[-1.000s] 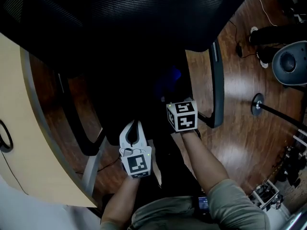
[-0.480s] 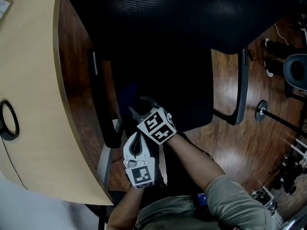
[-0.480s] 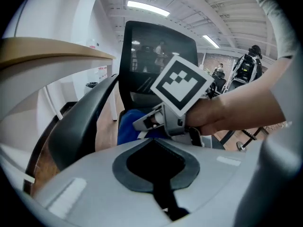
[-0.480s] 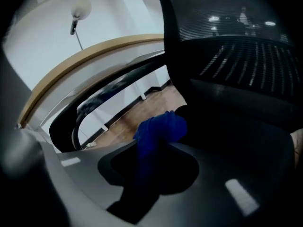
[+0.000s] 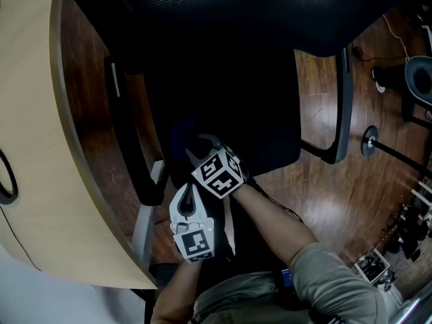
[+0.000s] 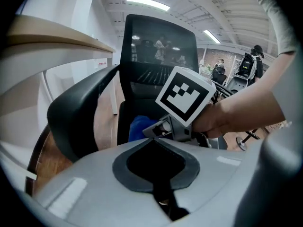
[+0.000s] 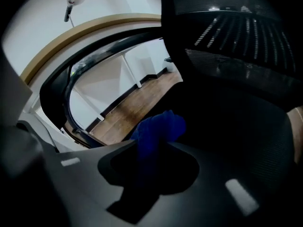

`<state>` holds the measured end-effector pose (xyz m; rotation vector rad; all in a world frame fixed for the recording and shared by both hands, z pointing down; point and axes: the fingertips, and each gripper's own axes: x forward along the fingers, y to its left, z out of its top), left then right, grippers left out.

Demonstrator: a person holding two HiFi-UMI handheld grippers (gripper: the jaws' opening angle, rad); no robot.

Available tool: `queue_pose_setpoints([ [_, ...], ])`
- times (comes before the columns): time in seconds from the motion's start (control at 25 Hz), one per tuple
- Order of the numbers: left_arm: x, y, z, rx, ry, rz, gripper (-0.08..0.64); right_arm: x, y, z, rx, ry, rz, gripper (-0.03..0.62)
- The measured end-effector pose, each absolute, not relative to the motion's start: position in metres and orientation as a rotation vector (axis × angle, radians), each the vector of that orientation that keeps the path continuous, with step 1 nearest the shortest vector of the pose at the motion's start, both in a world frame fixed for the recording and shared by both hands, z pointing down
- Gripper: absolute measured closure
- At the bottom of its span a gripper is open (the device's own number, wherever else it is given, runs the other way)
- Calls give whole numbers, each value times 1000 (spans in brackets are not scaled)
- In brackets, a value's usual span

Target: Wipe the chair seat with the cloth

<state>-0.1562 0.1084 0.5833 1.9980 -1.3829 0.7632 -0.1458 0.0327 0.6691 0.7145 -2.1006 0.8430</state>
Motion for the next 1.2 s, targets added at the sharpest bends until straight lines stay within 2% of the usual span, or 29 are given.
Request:
queue_pose_setpoints([
  [0.68,32,80,542,2333,-1150,765,555,191,36,656,1576,-1563,1100,495],
  [0.88,61,93,548,2308,-1153,810,555,224,60,668,1664,-1469,1195,495],
  [1.2,72,105,566,2231,-1212,813,555,220,81,694,1633,-1453,1250,495],
])
